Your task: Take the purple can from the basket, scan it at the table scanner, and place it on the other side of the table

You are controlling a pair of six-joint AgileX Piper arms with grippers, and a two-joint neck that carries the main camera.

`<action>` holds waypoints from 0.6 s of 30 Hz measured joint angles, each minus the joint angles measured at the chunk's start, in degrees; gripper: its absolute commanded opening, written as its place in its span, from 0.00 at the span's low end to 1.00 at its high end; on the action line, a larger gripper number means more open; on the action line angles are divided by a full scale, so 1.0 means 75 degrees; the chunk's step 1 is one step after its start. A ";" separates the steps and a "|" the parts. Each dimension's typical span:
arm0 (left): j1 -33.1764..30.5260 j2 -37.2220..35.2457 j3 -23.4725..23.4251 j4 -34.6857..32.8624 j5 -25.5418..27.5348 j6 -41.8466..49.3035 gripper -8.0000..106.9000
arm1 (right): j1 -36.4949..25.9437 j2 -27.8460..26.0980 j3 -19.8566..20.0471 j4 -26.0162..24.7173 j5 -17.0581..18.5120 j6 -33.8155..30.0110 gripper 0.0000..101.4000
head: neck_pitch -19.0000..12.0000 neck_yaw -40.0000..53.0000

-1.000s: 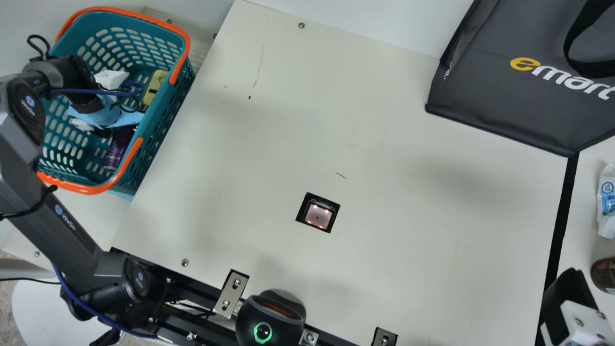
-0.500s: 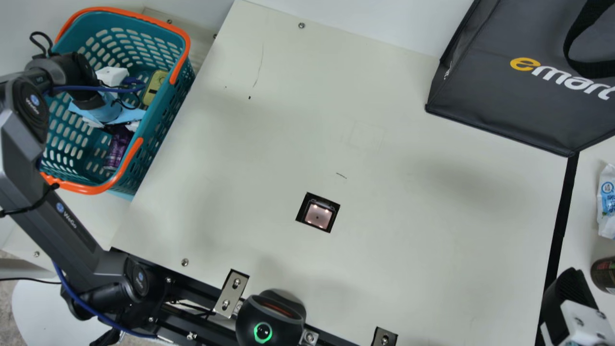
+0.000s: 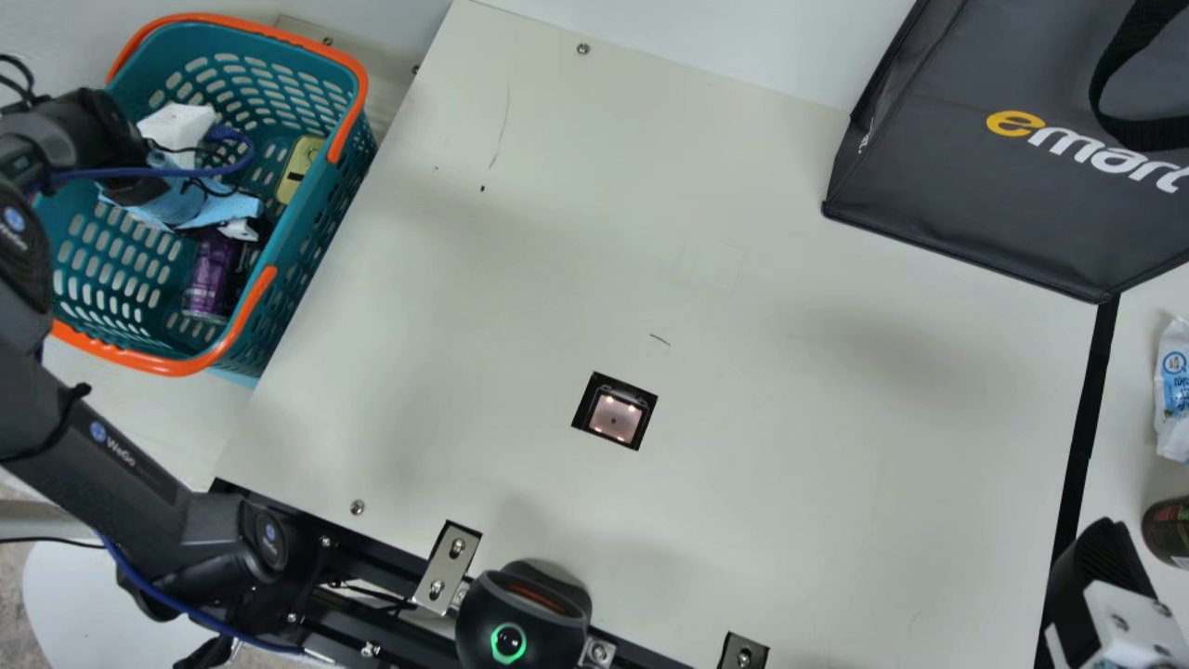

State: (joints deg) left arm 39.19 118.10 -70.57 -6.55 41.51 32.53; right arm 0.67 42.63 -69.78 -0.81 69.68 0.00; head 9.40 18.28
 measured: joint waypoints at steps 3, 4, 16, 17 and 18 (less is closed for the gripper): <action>0.0062 -0.0459 0.0156 -0.0375 -0.0064 0.0335 0.00 | 0.0000 0.0000 0.0000 0.0000 0.0000 0.0000 0.94 | 0.0000 0.0000; 0.0066 -0.0611 0.0207 -0.0500 -0.0069 0.0455 0.00 | 0.0000 0.0000 0.0000 0.0000 0.0000 0.0000 0.94 | 0.0000 0.0000; 0.0124 -0.2178 0.0126 -0.2028 -0.0142 0.1427 0.00 | 0.0000 0.0000 0.0000 0.0000 -0.0012 0.0000 0.94 | -0.0012 0.0000; 0.0109 -0.2283 0.0089 -0.2145 -0.0147 0.1443 0.00 | 0.0000 0.0000 0.0000 0.0000 -0.0012 0.0000 0.94 | 0.0000 0.0000; 0.0109 -0.2364 0.0049 -0.2224 -0.0147 0.1464 0.00 | 0.0000 0.0000 0.0000 0.0000 -0.0012 0.0000 0.94 | -0.0012 0.0000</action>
State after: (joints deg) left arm 40.01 100.37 -70.21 -23.23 40.41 43.51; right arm 0.67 42.63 -69.78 -0.81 69.59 0.00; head 9.32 18.28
